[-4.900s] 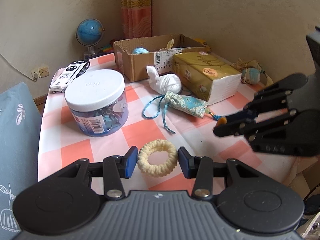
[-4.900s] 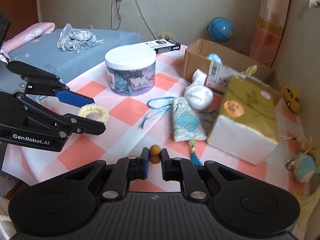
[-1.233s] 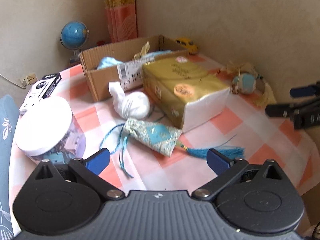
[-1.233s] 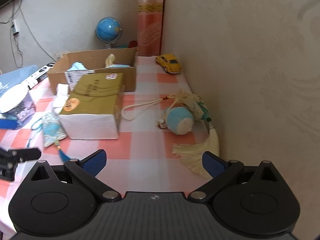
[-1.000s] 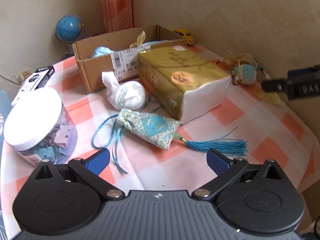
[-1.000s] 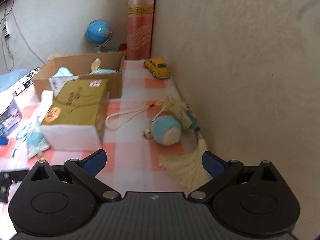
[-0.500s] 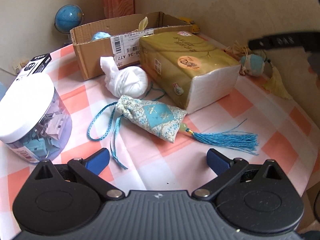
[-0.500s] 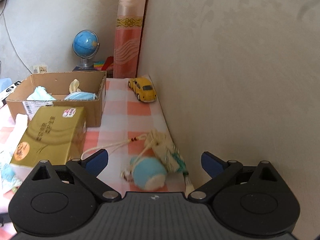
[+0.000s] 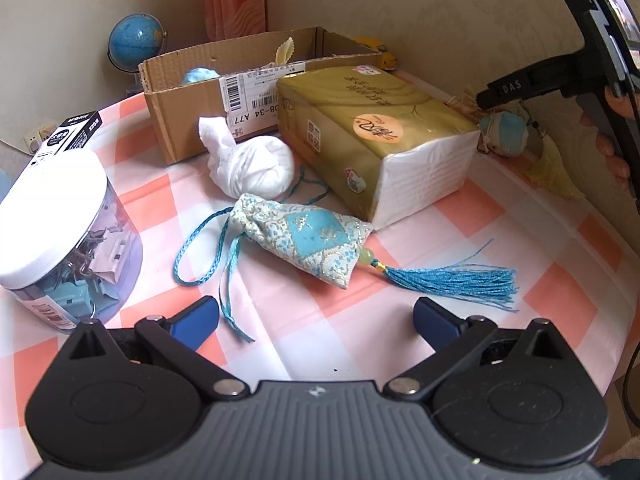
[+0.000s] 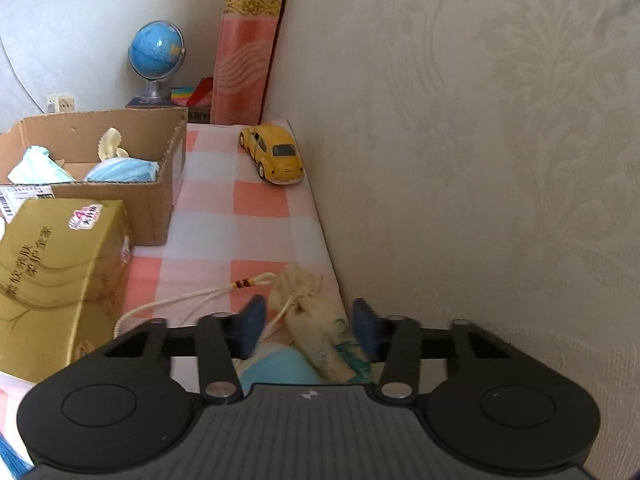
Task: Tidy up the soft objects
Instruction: 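Move the right gripper to the cream drawstring pouch and close on it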
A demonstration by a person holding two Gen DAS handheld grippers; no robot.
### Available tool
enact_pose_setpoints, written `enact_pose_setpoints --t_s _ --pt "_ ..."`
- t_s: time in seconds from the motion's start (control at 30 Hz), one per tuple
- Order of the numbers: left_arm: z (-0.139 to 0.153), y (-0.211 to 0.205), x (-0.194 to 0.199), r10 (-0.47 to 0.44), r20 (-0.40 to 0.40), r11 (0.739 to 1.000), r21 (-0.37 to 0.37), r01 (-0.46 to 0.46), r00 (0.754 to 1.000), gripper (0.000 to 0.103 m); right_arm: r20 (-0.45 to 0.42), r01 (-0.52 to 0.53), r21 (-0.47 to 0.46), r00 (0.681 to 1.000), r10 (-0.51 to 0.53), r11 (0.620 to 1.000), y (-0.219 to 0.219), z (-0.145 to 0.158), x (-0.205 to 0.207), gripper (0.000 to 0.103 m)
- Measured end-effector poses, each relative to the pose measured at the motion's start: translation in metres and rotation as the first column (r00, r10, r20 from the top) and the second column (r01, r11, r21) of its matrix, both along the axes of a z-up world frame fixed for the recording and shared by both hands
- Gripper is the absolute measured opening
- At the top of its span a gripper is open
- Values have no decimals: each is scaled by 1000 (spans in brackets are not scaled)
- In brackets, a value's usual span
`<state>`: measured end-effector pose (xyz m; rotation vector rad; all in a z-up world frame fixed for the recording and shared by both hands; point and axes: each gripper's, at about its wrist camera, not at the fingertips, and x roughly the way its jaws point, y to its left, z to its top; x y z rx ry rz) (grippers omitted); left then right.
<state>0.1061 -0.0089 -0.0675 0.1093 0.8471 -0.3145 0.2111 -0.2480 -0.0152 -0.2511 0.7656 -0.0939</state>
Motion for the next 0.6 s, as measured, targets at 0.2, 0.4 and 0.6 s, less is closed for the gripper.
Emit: enact_pose_setpoints --t_s 0.2,0.4,0.6 --pt "0 0 1 0 0 1000 0 0 1000 103 16 -22 -20 1000 22 1000 1 2 -5 27" --pt "0 1 1 -6 2 1000 0 6 1000 103 46 -63 -22 997 64 998 8 15 -23 25" --pt "1 1 -1 -8 4 1000 -1 8 1000 103 85 -128 -28 988 130 991 19 32 -58 25"
